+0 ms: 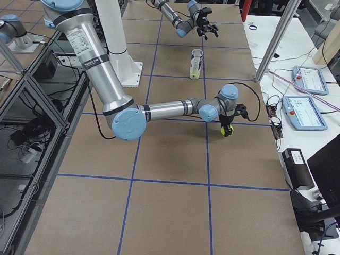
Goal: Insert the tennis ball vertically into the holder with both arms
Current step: 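Release and withdraw the left gripper from the tube while the right gripper lifts the ball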
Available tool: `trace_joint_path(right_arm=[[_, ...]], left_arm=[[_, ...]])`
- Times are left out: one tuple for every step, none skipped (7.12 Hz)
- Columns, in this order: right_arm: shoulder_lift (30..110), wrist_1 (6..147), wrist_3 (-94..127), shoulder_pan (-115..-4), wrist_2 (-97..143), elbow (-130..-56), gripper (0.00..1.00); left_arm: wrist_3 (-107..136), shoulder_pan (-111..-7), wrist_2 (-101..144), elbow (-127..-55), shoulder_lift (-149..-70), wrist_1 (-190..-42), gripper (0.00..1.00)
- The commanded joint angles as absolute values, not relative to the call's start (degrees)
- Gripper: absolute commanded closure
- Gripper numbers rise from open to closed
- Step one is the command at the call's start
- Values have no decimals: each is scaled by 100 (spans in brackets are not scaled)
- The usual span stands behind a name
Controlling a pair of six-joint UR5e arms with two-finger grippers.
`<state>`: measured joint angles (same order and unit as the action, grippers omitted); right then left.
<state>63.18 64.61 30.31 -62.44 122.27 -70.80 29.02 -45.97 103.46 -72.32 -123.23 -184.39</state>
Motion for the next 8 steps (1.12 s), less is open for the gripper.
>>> trace_joint_path(right_arm=[[6232,6869,3775,-6223,12506,-7756,100],[6118,7717,3884,-6197,12516,-8439,100],[5995,8491,4094,-6118,12516,-9108,100],[5794,8995,4513,-5961,12524,-9619,100],[5496,9357,5014,-5802,12516,-9955,100],[5076,9621,5523,-5575,12507,-10028,100],[4680,9902,5929,-5381,12429,-10011,100],[4345,10271,6124,-5214,12289,-10028,100]], left_arm=[[2918,-4938,11036,-8074,-12015,-16568,1],[2918,-5157,11491,-8321,-12023,-15697,1],[2901,-5168,11574,-8480,-12032,-15158,1],[2892,-5142,11566,-8464,-12032,-15091,1],[2892,-5133,11575,-8464,-12015,-15100,1],[2900,-5133,11566,-8446,-12015,-15091,1],[2909,-5133,11566,-8429,-11997,-15082,1],[2909,-5142,11619,-8411,-11884,-14934,1]])
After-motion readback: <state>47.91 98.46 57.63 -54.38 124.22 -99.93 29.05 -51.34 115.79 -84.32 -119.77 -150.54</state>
